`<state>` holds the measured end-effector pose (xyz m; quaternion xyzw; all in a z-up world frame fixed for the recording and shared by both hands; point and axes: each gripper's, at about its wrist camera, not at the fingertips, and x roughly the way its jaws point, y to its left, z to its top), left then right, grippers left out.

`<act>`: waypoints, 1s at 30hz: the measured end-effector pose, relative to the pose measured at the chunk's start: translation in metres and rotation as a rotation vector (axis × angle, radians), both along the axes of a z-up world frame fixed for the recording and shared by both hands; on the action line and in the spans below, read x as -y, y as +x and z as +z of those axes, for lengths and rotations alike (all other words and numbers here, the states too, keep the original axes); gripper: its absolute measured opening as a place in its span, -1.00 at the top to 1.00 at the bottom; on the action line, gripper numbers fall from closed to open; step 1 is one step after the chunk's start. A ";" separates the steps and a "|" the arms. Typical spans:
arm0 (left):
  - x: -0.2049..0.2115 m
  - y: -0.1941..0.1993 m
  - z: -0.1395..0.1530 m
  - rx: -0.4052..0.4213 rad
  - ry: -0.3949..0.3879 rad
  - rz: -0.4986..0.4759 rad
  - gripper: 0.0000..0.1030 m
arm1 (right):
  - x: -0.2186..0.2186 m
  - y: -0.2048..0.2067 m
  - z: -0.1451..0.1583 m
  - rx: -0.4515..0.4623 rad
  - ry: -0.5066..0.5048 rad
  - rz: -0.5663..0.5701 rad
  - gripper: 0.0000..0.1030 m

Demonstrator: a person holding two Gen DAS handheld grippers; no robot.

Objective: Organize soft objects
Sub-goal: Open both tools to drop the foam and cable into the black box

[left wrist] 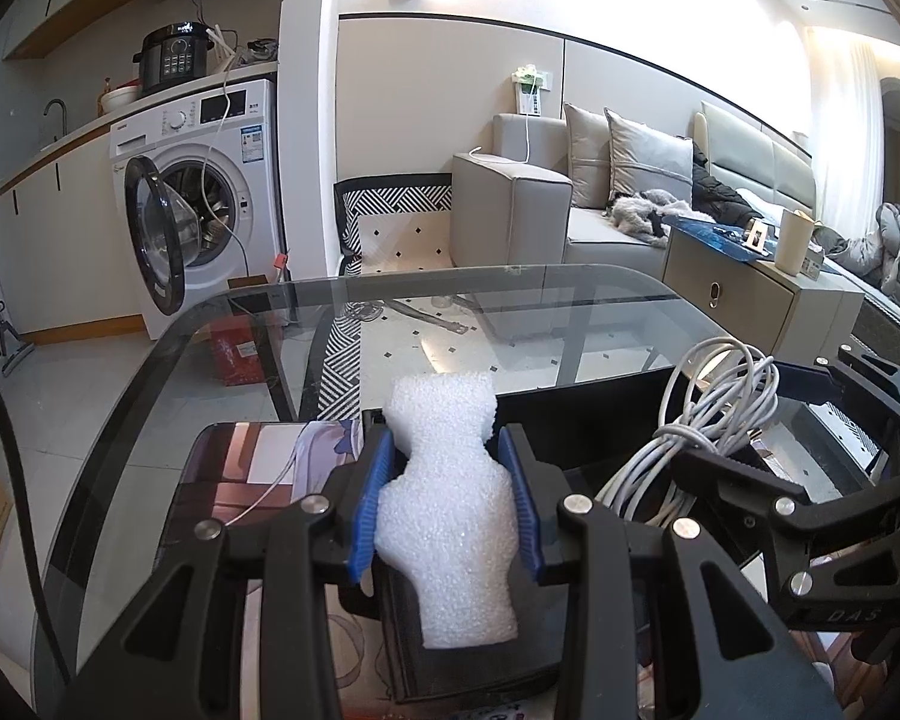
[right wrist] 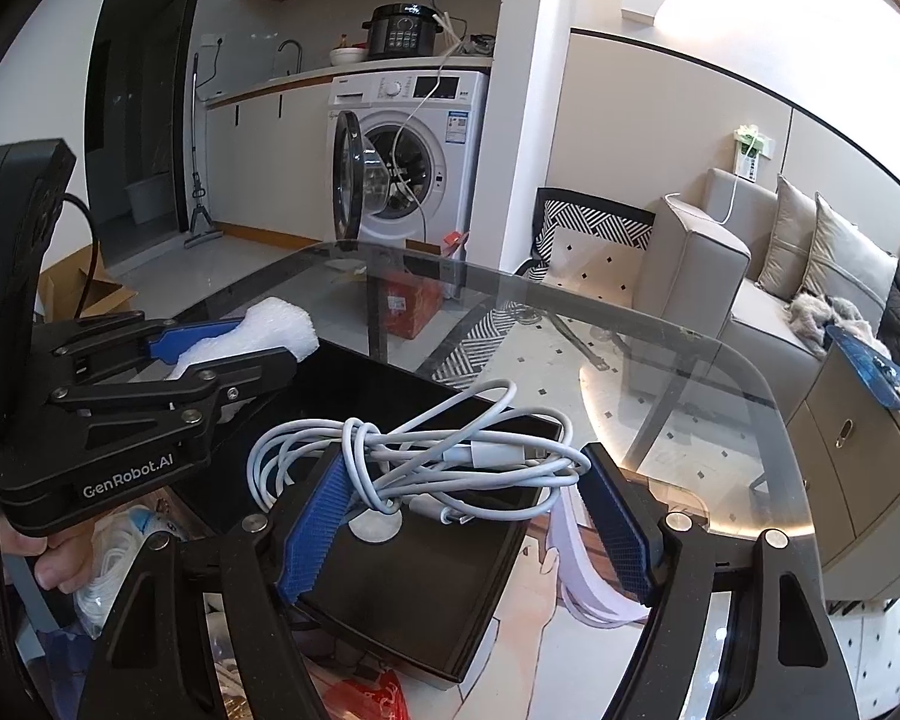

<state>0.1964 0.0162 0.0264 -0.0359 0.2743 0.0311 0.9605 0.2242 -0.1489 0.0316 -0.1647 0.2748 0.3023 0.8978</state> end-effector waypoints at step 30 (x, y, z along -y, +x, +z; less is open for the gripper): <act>0.010 -0.034 0.020 0.019 -0.011 -0.004 -1.00 | 0.053 -0.045 0.026 -0.025 0.110 -0.034 -0.99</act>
